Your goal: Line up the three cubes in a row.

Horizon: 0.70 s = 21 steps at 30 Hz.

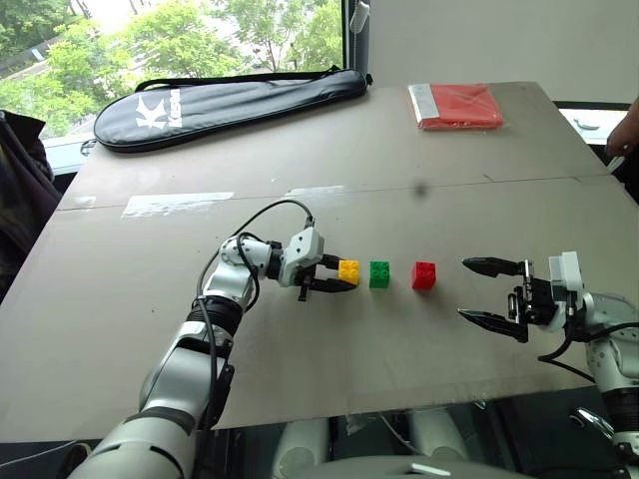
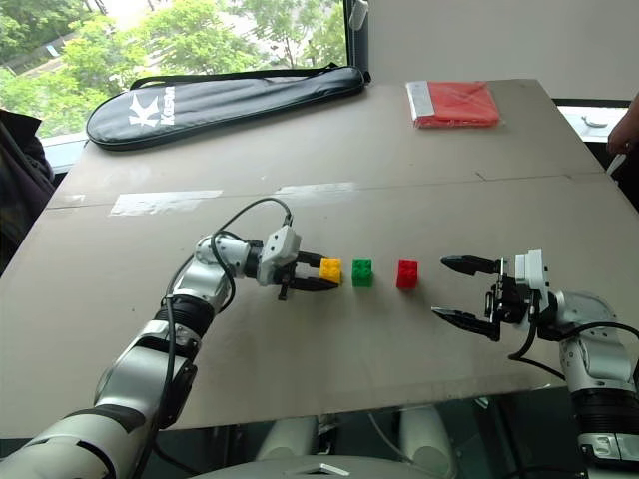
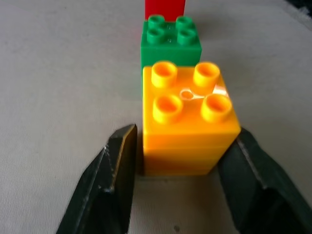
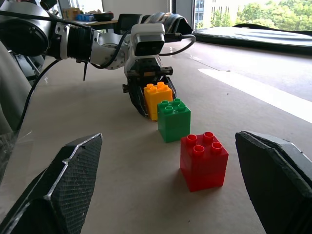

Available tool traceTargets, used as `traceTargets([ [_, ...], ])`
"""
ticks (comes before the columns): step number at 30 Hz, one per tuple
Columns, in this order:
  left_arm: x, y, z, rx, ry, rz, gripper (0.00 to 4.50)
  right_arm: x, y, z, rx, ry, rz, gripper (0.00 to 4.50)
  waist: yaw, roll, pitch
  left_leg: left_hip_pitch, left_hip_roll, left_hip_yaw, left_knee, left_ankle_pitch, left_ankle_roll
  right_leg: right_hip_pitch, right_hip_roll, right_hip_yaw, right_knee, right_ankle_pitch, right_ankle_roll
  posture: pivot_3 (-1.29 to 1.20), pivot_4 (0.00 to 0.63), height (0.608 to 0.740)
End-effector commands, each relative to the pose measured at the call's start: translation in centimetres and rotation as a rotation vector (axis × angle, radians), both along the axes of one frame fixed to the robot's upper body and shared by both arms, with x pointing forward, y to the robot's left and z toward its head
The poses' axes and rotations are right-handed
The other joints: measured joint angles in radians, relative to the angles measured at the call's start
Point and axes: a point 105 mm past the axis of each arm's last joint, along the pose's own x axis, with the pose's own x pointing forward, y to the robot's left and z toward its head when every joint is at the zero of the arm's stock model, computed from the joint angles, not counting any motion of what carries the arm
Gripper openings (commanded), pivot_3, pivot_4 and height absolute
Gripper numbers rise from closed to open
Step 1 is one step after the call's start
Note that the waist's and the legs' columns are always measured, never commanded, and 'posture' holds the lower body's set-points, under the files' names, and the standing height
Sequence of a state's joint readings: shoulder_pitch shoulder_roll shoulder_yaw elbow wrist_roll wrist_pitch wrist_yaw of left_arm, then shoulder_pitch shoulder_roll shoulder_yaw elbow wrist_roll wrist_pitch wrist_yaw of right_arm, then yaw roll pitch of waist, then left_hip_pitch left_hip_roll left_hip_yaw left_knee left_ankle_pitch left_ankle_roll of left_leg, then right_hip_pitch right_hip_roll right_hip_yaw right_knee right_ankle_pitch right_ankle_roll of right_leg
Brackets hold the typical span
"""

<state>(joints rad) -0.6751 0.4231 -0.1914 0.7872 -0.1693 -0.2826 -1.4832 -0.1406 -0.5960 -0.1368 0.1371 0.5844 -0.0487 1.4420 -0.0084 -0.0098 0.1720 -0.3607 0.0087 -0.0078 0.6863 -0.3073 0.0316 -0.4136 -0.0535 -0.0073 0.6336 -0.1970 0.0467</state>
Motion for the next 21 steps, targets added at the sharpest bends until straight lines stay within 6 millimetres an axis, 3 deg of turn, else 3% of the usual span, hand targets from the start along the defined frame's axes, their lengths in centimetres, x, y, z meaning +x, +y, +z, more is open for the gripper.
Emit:
traceTargets([
  [1, -0.3, 0.8, -0.8, 0.034, 0.018, 0.026, 3.92, 0.1, -0.1, 1.0, 0.002, -0.045, 0.005, 4.5, 0.0, 0.0, 0.0, 0.0, 0.0, 0.0, 0.0, 0.0, 0.0, 0.0, 0.0, 0.0, 0.0, 0.0, 0.0, 0.0, 0.15, 0.74],
  [2, -0.4, 0.8, -0.9, 0.038, 0.017, 0.023, 4.26, 0.1, -0.1, 1.0, 0.002, -0.045, 0.005, 4.5, 0.0, 0.0, 0.0, 0.0, 0.0, 0.0, 0.0, 0.0, 0.0, 0.0, 0.0, 0.0, 0.0, 0.0, 0.0, 0.0, 0.15, 0.74],
  [6, -0.2, 1.3, -0.7, 0.044, -0.001, 0.05, 4.26, 0.2, 0.0, 1.0, 0.0, -0.043, 0.007, 4.5, -0.001, 0.0, 0.0, 0.0, 0.0, 0.0, 0.001, 0.0, 0.0, 0.0, 0.0, 0.0, 0.0, 0.0, 0.0, 0.0, 0.15, 0.74],
  [12, 0.2, 3.8, 1.3, 0.025, -0.074, 0.122, 4.26, 0.1, -0.3, 0.7, -0.005, -0.029, -0.009, 4.5, -0.008, 0.0, 0.0, 0.0, 0.001, 0.0, 0.0, 0.0, 0.0, -0.001, 0.001, 0.001, 0.001, 0.0, 0.0, 0.0, 0.15, 0.74],
  [18, -1.8, 6.3, 2.7, -0.077, -0.057, 0.298, 4.26, 0.1, -1.4, -0.6, -0.012, 0.011, -0.076, 4.5, -0.001, 0.0, 0.0, -0.002, 0.003, 0.001, -0.001, 0.0, 0.0, -0.004, 0.0, 0.001, 0.001, 0.0, 0.0, 0.0, 0.15, 0.74],
  [21, -4.9, 7.0, 1.6, -0.088, -0.005, 0.417, 4.26, 0.2, -1.8, -1.9, -0.047, 0.035, -0.109, 4.5, -0.002, 0.0, 0.0, -0.004, 0.003, 0.001, -0.002, 0.0, 0.0, -0.004, -0.003, 0.002, -0.002, 0.0, 0.0, 0.0, 0.15, 0.74],
])
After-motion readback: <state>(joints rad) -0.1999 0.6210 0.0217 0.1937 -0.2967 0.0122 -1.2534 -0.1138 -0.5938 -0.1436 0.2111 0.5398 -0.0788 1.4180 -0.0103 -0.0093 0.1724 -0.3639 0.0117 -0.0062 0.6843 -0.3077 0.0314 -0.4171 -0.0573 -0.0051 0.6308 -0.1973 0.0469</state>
